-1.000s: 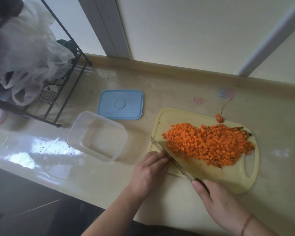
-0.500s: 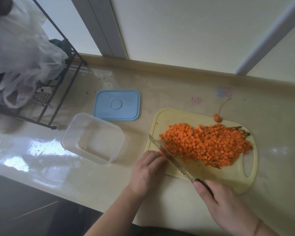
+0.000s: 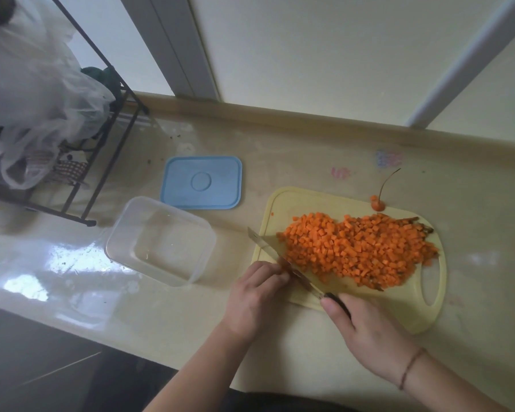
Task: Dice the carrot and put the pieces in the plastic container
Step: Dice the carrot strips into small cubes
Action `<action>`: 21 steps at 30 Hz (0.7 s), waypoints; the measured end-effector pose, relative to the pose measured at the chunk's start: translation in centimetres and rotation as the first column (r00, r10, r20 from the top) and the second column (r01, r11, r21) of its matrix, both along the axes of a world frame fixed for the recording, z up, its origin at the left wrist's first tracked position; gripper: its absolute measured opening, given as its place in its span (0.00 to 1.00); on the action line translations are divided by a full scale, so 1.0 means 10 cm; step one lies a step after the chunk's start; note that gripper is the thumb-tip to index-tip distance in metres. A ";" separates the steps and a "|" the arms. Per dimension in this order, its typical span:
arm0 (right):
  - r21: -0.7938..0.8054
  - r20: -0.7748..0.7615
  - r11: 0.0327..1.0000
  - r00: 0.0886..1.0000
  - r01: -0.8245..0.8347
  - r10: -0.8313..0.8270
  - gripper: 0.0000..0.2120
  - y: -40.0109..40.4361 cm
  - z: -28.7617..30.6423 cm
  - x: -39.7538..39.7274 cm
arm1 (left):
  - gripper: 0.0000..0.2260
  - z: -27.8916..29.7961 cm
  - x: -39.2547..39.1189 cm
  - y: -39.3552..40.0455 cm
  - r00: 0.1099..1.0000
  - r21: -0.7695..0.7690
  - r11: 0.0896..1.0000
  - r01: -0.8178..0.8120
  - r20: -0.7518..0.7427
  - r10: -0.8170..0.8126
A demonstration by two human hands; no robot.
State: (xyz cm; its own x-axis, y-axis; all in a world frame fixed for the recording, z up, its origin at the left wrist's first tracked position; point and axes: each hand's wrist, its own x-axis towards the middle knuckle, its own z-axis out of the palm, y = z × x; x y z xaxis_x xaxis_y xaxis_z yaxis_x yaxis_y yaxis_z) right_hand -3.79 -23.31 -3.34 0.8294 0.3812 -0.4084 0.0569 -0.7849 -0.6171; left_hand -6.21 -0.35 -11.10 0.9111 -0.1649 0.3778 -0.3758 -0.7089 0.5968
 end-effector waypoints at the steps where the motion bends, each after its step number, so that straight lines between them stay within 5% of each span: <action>1: 0.017 -0.006 1.000 1.000 0.017 -0.017 0.36 0.01 0.01 0.02 | 0.10 0.01 0.00 -0.01 1.000 -0.001 1.000 -0.002 0.005 0.002; 21: 0.019 -0.006 0.999 0.999 0.038 -0.038 0.34 -0.22 0.12 -0.21 | 0.05 0.04 -0.05 -0.08 0.997 -0.030 0.997 -0.075 -0.009 0.074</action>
